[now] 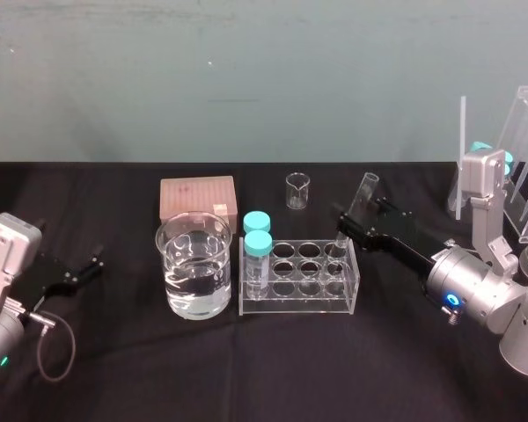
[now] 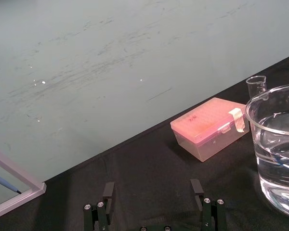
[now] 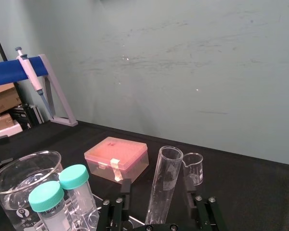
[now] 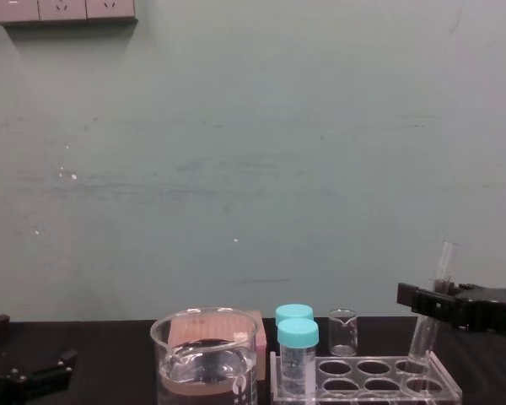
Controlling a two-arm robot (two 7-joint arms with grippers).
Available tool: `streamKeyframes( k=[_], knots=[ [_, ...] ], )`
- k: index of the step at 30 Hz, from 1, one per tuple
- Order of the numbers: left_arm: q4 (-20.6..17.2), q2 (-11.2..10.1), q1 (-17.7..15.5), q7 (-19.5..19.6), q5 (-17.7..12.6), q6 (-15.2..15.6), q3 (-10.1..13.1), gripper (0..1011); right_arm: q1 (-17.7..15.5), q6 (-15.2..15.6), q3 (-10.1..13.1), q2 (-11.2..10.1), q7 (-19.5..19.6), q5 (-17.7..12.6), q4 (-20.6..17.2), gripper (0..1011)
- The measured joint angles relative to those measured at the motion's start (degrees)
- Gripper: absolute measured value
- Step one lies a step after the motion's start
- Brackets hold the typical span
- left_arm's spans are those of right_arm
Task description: Hold the test tube with one hand and immerse one end into the beaker, then return it to the test tube rack.
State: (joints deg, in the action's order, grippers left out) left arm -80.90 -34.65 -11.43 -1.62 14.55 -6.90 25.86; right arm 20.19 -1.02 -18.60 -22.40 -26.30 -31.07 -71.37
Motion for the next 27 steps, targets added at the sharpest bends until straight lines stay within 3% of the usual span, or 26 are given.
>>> streamKeyframes(
  k=[1, 4, 13, 27],
  knots=[
    [0.0, 0.0, 0.0, 0.0, 0.0, 0.0, 0.0, 1000, 0.0, 0.0, 0.0, 0.0, 0.0, 0.0, 0.0, 640],
    [0.0, 0.0, 0.0, 0.0, 0.0, 0.0, 0.0, 1000, 0.0, 0.0, 0.0, 0.0, 0.0, 0.0, 0.0, 582],
    [0.0, 0.0, 0.0, 0.0, 0.0, 0.0, 0.0, 1000, 0.0, 0.0, 0.0, 0.0, 0.0, -0.1, 0.0, 277],
    [0.0, 0.0, 0.0, 0.0, 0.0, 0.0, 0.0, 1000, -0.1, -0.2, 0.2, 0.3, -1.0, -0.5, 0.0, 242]
  ],
)
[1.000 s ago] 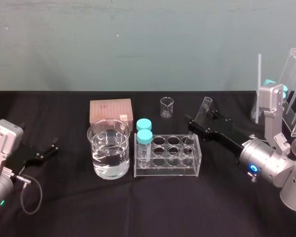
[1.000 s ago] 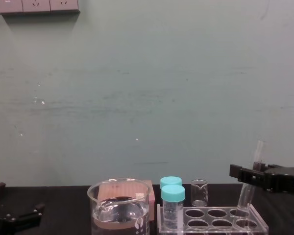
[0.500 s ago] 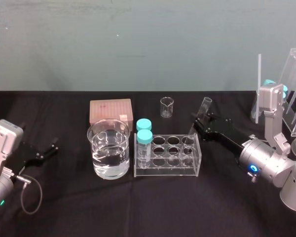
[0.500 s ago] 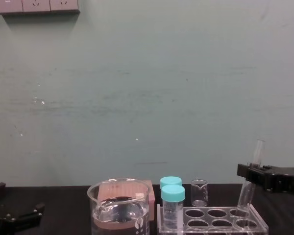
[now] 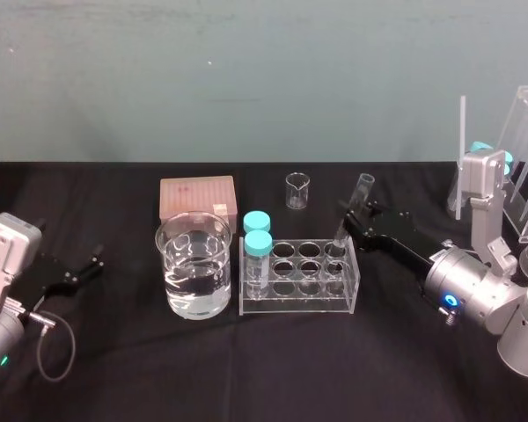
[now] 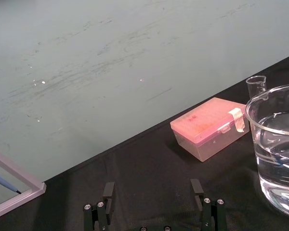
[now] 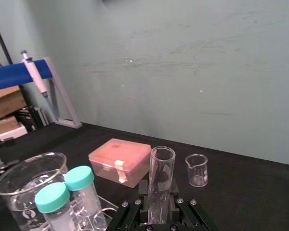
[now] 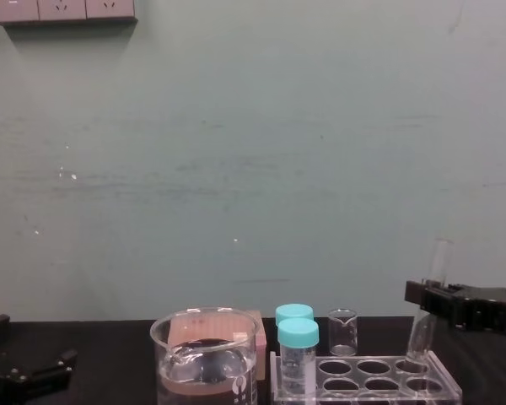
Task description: Hold the test tube with one hand and immerse one end into the beaker, then return it to the test tube rack.
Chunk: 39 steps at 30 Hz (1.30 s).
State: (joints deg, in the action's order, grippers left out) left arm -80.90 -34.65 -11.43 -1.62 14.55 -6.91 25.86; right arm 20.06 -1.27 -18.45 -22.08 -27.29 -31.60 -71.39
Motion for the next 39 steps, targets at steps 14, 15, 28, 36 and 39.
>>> streamKeyframes(
  k=[14, 15, 28, 36, 39],
  knots=[
    [0.0, 0.0, 0.0, 0.0, 0.0, 0.0, 0.0, 1000, 0.8, -1.8, -1.9, -0.8, -2.6, 2.2, -0.5, 242],
    [0.0, 0.0, 0.0, 0.0, 0.0, 0.0, 0.0, 1000, 0.9, -1.9, -2.0, -0.8, -2.6, 2.4, -0.5, 242],
    [0.0, 0.0, 0.0, 0.0, 0.0, 0.0, 0.0, 1000, 0.9, -3.3, -1.5, -1.2, -2.6, 3.8, -0.9, 241],
    [0.0, 0.0, 0.0, 0.0, 0.0, 0.0, 0.0, 1000, 1.4, -4.1, -1.0, -1.0, -3.4, 3.7, -1.1, 242],
    [0.0, 0.0, 0.0, 0.0, 0.0, 0.0, 0.0, 1000, 1.7, -4.4, -0.8, -1.0, -3.8, 3.6, -1.1, 242]
  ],
)
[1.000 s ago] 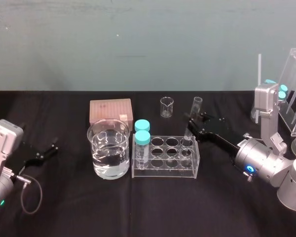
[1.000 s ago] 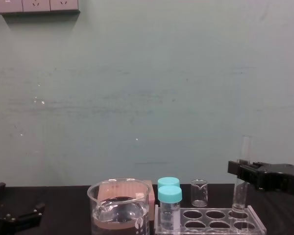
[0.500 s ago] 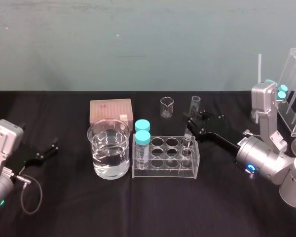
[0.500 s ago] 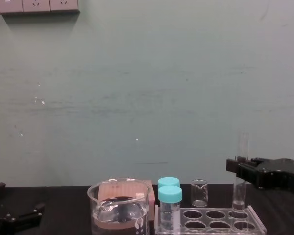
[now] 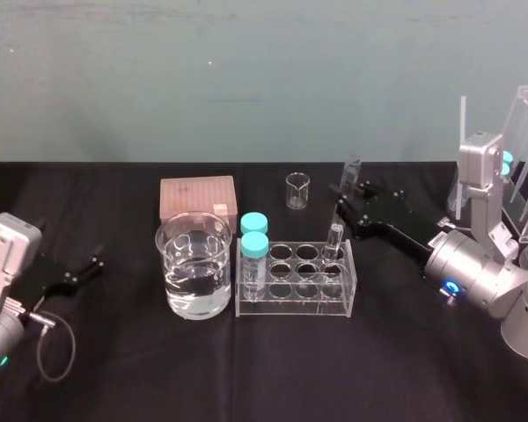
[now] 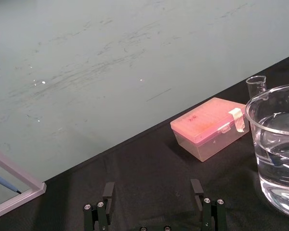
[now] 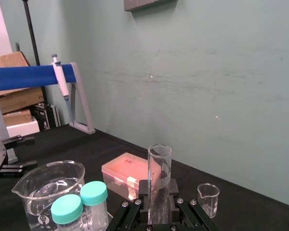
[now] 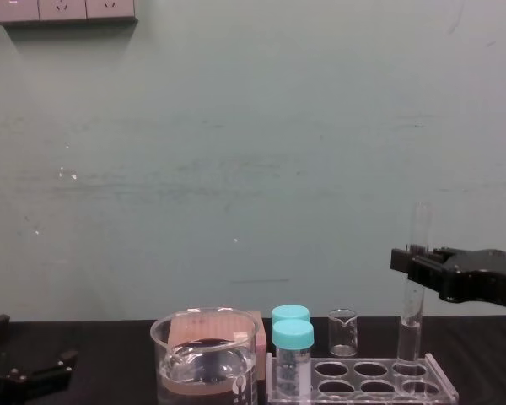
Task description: Hold the test tube with one hand and immerse one end into the beaker, then return it to the test tube rack.
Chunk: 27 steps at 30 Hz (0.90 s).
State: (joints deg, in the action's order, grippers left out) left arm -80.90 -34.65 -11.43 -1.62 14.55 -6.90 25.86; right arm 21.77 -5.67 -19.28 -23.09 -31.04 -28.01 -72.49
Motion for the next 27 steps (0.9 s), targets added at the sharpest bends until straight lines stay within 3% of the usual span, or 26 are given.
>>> streamKeyframes(
  k=[7, 27],
  knots=[
    [0.0, 0.0, 0.0, 0.0, 0.0, 0.0, 0.0, 1000, 0.5, -0.4, 0.2, -0.2, -0.5, -0.3, -0.4, 242],
    [0.0, 0.0, 0.0, 0.0, 0.0, 0.0, 0.0, 1000, -0.2, 0.5, 2.5, -2.9, 0.2, -2.1, -7.2, 242]
  ],
)
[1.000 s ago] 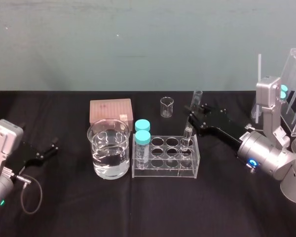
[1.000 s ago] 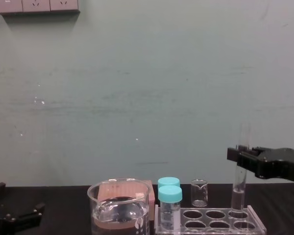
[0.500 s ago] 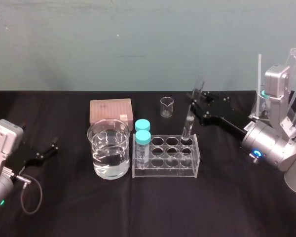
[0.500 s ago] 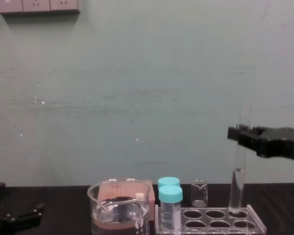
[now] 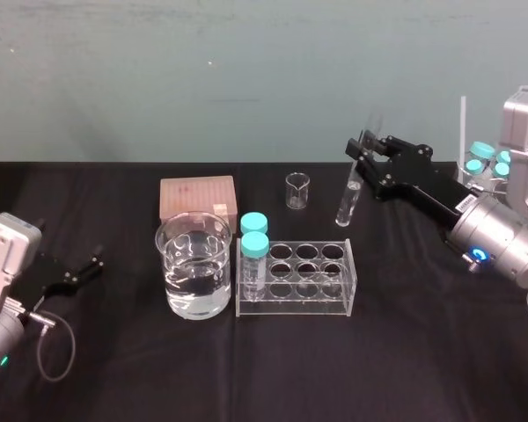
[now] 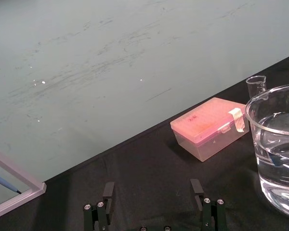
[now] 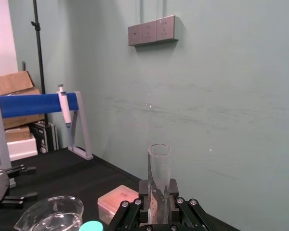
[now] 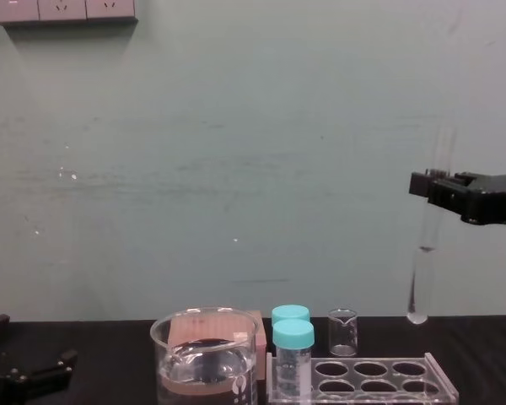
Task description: Hold the test tube with one hand and immerse one end into the beaker, then return it to the test tube rack.
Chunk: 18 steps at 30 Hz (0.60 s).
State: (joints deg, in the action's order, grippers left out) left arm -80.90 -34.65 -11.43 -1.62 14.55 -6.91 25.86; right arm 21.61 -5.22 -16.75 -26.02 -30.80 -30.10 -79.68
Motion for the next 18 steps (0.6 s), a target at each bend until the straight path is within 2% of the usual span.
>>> streamKeyframes(
  k=[18],
  knots=[
    [0.0, 0.0, 0.0, 0.0, 0.0, 0.0, 0.0, 1000, -0.2, 1.7, 0.3, -0.8, 1.0, -0.8, -2.1, 241]
  ],
)
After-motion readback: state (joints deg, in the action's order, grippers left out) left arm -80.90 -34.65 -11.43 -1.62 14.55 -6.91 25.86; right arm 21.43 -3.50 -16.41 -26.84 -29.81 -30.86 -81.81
